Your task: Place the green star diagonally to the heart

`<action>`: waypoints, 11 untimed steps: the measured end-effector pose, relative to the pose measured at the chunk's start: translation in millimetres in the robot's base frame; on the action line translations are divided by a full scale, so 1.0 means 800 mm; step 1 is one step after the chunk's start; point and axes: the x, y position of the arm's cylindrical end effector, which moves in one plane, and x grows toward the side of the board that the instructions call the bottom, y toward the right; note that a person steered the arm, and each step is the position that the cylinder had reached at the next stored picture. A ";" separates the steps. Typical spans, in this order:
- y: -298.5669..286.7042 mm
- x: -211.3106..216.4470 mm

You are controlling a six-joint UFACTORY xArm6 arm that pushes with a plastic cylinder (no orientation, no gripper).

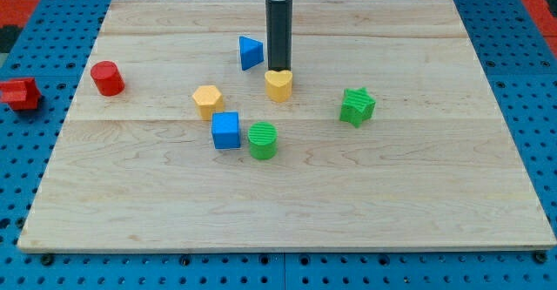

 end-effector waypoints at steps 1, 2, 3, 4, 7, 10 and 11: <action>0.007 0.000; 0.036 0.041; 0.092 0.051; 0.105 0.051; 0.199 0.134; 0.257 0.206; 0.197 0.198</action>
